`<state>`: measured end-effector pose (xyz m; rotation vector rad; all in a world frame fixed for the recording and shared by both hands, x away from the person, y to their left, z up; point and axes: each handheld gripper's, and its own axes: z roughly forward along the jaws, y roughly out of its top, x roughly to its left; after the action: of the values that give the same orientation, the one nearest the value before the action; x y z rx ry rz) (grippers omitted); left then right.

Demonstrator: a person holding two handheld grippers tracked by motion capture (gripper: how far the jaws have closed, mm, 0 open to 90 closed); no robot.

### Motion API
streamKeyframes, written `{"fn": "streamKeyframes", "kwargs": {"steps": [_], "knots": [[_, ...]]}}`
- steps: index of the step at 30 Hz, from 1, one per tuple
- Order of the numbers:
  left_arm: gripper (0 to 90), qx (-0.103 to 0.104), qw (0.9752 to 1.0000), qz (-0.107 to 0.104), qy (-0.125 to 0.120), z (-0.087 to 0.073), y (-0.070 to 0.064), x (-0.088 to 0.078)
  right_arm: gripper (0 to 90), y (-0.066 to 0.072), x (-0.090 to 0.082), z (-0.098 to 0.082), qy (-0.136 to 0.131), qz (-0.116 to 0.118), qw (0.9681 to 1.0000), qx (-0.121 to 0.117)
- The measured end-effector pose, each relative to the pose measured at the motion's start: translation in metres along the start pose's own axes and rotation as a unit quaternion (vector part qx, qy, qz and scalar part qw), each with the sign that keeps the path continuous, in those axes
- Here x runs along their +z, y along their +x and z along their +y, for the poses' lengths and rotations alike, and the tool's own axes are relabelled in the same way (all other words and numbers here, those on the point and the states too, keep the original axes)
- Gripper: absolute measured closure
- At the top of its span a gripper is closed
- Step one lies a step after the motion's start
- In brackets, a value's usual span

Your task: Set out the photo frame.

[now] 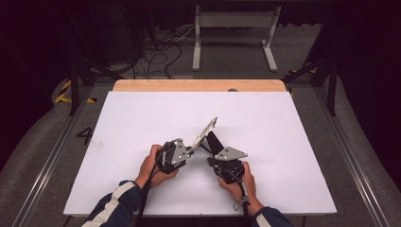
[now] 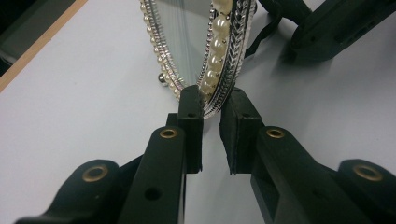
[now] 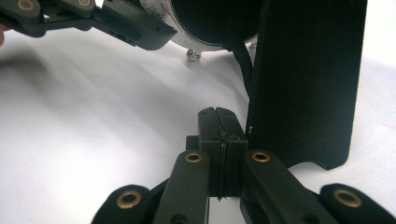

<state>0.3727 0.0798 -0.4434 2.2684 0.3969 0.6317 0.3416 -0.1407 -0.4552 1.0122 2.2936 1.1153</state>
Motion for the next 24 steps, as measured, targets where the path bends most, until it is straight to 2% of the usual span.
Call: {"fn": "streamKeyframes", "kwargs": {"steps": [5, 13, 24], "knots": [[79.0, -0.007, 1.0000, -0.003, -0.006, -0.001, 0.000, 0.000, 90.0, -0.007, -0.002, -0.003, -0.003, 0.016, 0.9998, 0.011], [78.6, -0.014, 0.9998, -0.011, -0.009, -0.002, 0.001, 0.001, 90.0, -0.006, -0.001, -0.004, 0.001, 0.006, 1.0000, -0.003], [77.9, -0.013, 0.9997, -0.019, -0.012, 0.001, -0.001, 0.003, 90.0, -0.013, -0.002, -0.006, 0.004, -0.005, 1.0000, 0.003]]}}
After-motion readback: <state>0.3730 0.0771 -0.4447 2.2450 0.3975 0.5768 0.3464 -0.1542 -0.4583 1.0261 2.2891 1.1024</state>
